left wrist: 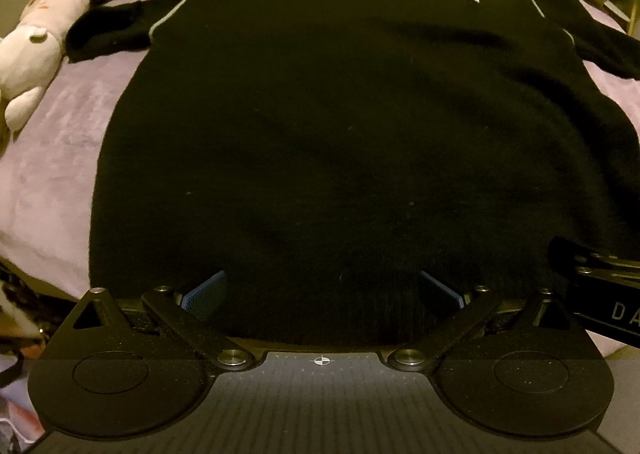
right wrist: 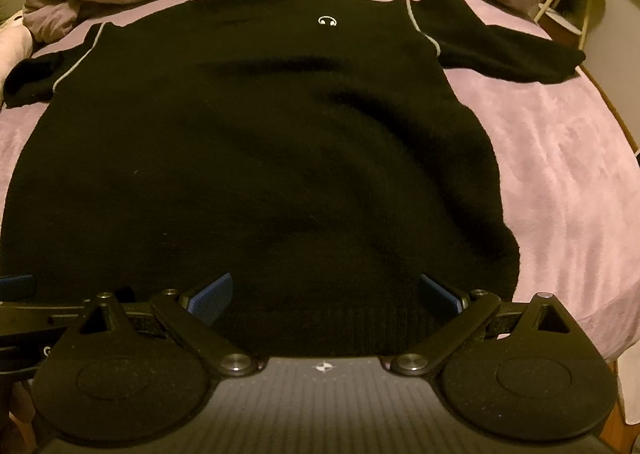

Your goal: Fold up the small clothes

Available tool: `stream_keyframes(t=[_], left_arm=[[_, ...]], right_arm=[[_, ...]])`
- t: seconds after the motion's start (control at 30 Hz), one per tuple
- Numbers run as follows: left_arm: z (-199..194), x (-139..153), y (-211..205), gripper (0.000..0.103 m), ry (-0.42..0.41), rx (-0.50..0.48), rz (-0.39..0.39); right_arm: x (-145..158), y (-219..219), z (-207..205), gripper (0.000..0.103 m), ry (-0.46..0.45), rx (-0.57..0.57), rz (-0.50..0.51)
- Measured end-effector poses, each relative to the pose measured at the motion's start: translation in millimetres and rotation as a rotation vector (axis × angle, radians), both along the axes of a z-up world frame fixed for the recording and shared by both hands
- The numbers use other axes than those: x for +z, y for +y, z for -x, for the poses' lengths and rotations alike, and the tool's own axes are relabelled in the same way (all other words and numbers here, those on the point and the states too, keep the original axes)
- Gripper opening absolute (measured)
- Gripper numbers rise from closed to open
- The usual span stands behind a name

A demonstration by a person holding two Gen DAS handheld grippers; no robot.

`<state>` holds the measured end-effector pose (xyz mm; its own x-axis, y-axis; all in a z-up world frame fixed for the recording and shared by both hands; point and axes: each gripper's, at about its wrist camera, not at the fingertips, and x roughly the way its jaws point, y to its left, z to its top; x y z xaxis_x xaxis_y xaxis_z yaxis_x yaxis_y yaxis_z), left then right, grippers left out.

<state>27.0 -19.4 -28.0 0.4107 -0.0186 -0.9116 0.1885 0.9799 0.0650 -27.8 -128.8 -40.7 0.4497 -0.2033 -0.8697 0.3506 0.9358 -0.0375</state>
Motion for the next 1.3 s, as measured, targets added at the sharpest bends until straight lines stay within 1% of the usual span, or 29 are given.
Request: stream_keyframes(t=[0.53,0.77,0.83,0.9,0.93,1.0,1.1,1.13,1.17,1.23,1.27,1.3], left_arm=[[-17,-14,-7,0.103,0.038,0.005,-0.009],[-28,-19,-8,0.103,0.044,0.03,0.017],[-31,-20,-10,0.103,0.049,0.039,0.028],[-34,-17,-12,0.103,0.04,0.05,0.036],[-36,-14,-14,0.103,0.02,0.051,0.042],[-39,-9,-18,0.103,-0.027,0.047,0.045],[-54,-9,-26,0.103,-0.089,0.049,0.033],[-59,-11,-27,0.103,-0.101,0.056,0.027],[-65,-14,-28,0.103,-0.107,0.064,0.025],[-75,-20,-27,0.103,-0.114,0.091,0.028],[-79,-22,-27,0.103,-0.116,0.107,0.033],[-84,-24,-26,0.103,-0.116,0.124,0.043]], right_arm=[[-19,-15,-14,0.099,0.029,-0.013,-0.049],[-25,-21,-20,0.099,-0.029,0.02,-0.052],[-26,-26,-21,0.099,-0.065,0.044,-0.092],[-23,-38,-22,0.099,-0.116,0.067,-0.162],[-17,-52,-22,0.099,-0.17,0.07,-0.223],[-5,-87,-22,0.099,-0.284,0.019,-0.3],[11,-170,-24,0.099,-0.473,-0.134,-0.343],[13,-204,-24,0.099,-0.555,-0.198,-0.371],[12,-234,-25,0.099,-0.615,-0.248,-0.399],[2,-297,-28,0.098,-0.705,-0.376,-0.459],[-6,-327,-31,0.095,-0.738,-0.448,-0.492],[-16,-354,-35,0.083,-0.757,-0.519,-0.514]])
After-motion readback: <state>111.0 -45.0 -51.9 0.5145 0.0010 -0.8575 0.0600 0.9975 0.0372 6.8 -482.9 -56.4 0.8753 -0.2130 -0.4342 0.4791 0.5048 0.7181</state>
